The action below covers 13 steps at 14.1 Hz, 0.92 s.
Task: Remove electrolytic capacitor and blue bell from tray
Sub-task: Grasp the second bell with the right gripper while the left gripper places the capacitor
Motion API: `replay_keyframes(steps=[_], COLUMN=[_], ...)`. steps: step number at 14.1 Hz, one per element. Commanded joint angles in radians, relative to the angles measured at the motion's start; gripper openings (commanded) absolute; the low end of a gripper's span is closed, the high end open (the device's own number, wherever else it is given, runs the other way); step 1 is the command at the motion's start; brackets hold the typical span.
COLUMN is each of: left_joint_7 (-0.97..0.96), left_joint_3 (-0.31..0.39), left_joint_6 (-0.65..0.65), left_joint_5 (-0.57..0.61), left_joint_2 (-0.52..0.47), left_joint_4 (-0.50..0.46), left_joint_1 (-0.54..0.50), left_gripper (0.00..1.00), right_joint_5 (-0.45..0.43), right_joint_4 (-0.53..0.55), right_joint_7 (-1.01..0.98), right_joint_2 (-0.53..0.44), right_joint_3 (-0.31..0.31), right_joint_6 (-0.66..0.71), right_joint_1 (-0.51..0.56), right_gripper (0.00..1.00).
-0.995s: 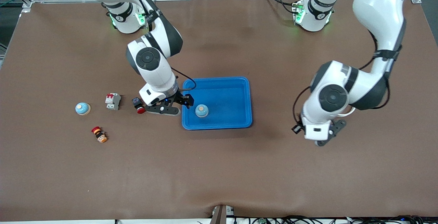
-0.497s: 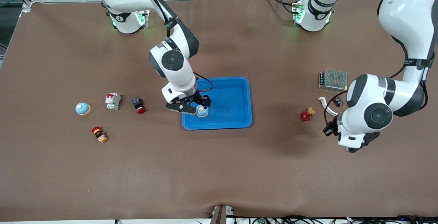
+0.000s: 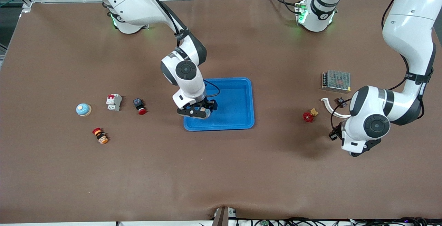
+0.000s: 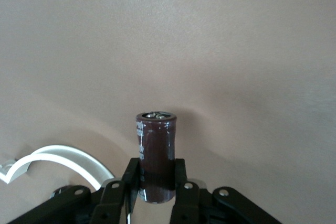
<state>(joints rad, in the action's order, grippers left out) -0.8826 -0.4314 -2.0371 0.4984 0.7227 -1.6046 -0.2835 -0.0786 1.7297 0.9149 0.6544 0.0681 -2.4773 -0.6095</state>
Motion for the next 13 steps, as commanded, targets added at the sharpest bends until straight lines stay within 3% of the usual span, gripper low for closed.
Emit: replay_keyframes(steps=[1,9,10,11,12,13], left_joint_7=[0.011,0.016,0.014,0.013,0.014,0.008], left_joint_3=[-0.003,-0.004,-0.004,-0.004,-0.004,-0.004], left_joint_6=[-0.041,-0.043,-0.043,-0.043,-0.043,-0.043], left_joint_5=[0.083,0.151,0.151,0.149,0.144,0.141], left_joint_2=[-0.019,-0.008,-0.008,-0.008,-0.008,-0.008], left_joint_4=[-0.073,-0.118,-0.117,-0.115,-0.110,-0.109], left_joint_1=[-0.028,-0.033,-0.033,-0.033,-0.034,-0.033], left_gripper=[0.00,0.00,0.10,0.40,0.85,1.00], right_joint_5=[-0.018,-0.062,-0.063,-0.070,-0.079,-0.082], right_joint_4=[-0.029,-0.030,-0.030,-0.030,-0.030,-0.030], right_joint_7=[0.006,0.001,-0.001,-0.002,-0.001,-0.001], right_joint_2=[0.022,0.074,0.077,0.077,0.077,0.077], right_joint_3=[-0.011,-0.011,-0.011,-0.011,-0.010,-0.010], right_joint_6=[-0.003,-0.040,-0.040,-0.040,-0.040,-0.040], right_joint_1=[-0.012,-0.015,-0.016,-0.016,-0.016,-0.016], right_gripper=[1.00,1.00,1.00,1.00,1.00,1.00])
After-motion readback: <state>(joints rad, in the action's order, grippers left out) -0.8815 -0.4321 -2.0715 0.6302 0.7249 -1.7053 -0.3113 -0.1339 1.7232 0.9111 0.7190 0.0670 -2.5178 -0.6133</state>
